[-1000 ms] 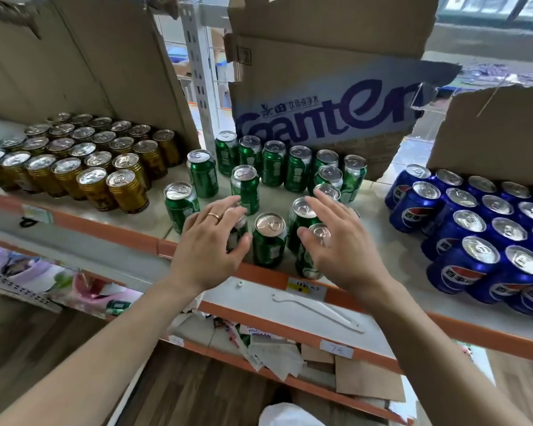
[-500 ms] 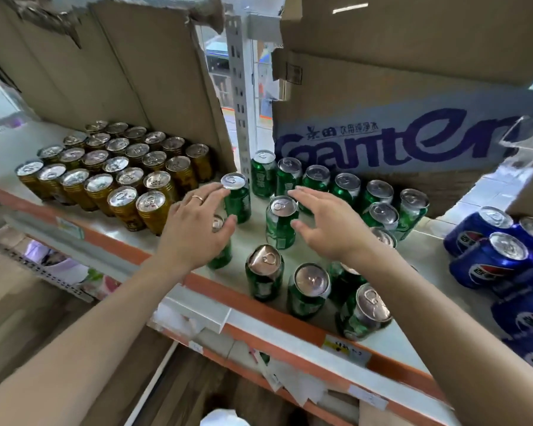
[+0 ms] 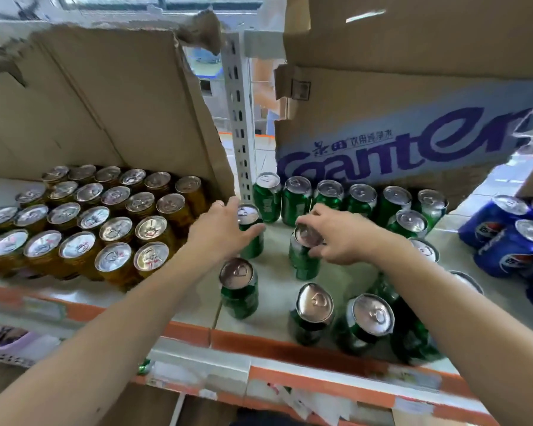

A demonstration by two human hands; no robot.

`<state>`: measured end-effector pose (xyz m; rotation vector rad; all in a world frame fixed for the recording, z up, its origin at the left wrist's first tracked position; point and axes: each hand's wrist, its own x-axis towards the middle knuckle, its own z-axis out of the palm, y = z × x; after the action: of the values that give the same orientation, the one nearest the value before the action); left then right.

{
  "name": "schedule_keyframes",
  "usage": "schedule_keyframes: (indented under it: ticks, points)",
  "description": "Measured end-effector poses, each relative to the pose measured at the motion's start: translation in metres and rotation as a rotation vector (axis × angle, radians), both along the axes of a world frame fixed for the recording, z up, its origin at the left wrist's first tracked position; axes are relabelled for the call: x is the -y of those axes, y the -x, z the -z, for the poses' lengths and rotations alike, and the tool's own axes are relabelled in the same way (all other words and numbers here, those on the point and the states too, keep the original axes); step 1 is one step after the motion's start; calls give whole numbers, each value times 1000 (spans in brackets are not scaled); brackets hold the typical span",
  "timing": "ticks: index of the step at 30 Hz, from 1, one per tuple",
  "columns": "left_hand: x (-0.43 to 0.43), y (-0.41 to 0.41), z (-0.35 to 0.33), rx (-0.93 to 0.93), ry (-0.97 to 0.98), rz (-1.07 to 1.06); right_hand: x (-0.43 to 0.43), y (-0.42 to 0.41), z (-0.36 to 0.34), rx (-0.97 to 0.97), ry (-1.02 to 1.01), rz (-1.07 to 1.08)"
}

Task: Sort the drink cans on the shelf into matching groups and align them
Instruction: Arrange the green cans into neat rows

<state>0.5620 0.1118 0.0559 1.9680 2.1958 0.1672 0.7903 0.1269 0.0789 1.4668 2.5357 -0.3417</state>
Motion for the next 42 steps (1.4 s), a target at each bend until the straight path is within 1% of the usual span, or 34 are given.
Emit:
schedule_keyframes:
  ticks: [3,5,7,9,11,14,17,20,24,28,32,36,38,41,42]
  points:
    - [-14,7,0,35,-10,104,0,3,3,-4,-129,84]
    - [-26,13,-4,69,42,267,-1,8,7,-76,-214,192]
    - [-38,20,-11,145,89,421,-5,14,11,-137,-246,313]
    - [-45,27,-12,201,107,480,-11,22,14,-155,-256,394]
    - [-49,29,-6,204,105,508,-17,28,17,-172,-257,443]
    - [-53,25,3,167,-11,486,-25,33,17,-204,-236,490]
    - [-56,25,7,215,-122,484,-32,34,15,-197,-158,457]
    - [-58,28,10,313,-139,502,-34,29,10,-194,-91,392]
    - [-62,28,11,410,-172,480,-34,30,12,-239,-149,412]
    - [-65,24,14,428,-195,464,-42,40,16,-273,-172,434]
    - [-67,17,16,439,-182,450,-42,43,16,-263,-167,440]
    - [-60,13,20,457,-234,425,-40,36,25,-343,-144,442]
    - [-58,14,19,459,-210,415,-39,36,27,-345,-131,441]
    - [-55,13,14,429,-168,395,-33,30,21,-353,-89,407]
    - [-53,10,12,375,-193,386,-28,24,18,-359,-87,399]
